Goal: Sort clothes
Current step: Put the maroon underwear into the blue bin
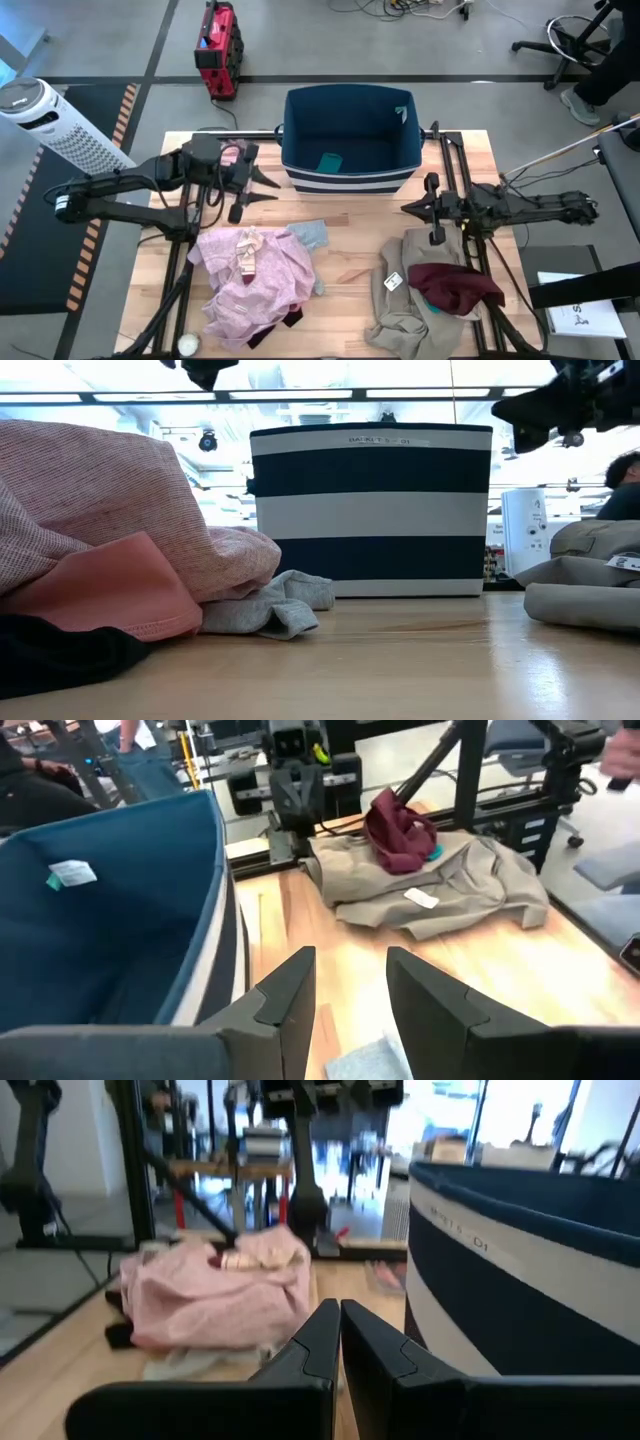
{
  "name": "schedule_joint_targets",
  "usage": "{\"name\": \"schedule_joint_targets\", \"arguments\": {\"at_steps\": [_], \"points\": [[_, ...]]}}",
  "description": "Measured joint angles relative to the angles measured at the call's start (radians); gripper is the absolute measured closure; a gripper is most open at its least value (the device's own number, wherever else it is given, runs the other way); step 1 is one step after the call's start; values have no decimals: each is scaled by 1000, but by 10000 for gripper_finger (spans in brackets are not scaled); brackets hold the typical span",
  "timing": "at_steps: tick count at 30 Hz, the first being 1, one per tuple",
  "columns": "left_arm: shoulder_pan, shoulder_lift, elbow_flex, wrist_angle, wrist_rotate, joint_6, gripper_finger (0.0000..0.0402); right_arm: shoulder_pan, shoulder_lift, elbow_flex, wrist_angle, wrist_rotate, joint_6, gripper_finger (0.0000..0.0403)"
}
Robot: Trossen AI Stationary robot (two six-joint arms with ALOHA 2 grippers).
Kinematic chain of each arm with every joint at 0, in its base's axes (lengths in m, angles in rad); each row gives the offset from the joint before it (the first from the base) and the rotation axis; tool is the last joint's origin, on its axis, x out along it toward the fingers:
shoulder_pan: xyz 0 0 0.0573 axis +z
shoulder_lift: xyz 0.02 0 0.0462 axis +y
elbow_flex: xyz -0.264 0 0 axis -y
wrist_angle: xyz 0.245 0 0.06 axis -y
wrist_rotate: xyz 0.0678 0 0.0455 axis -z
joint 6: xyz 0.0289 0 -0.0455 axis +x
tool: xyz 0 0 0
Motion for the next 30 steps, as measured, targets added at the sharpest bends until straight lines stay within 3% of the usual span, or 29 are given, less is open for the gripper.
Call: {"name": "schedule_joint_targets", "arguments": {"at_steps": [12,30], "points": [[-69,-51,-122,41,-66,-36,299,9,298,264,-238,-37,0,403],[-101,-55,-243,104,-65,-146,276,126,449,397,-421,-32,148,402]]}}
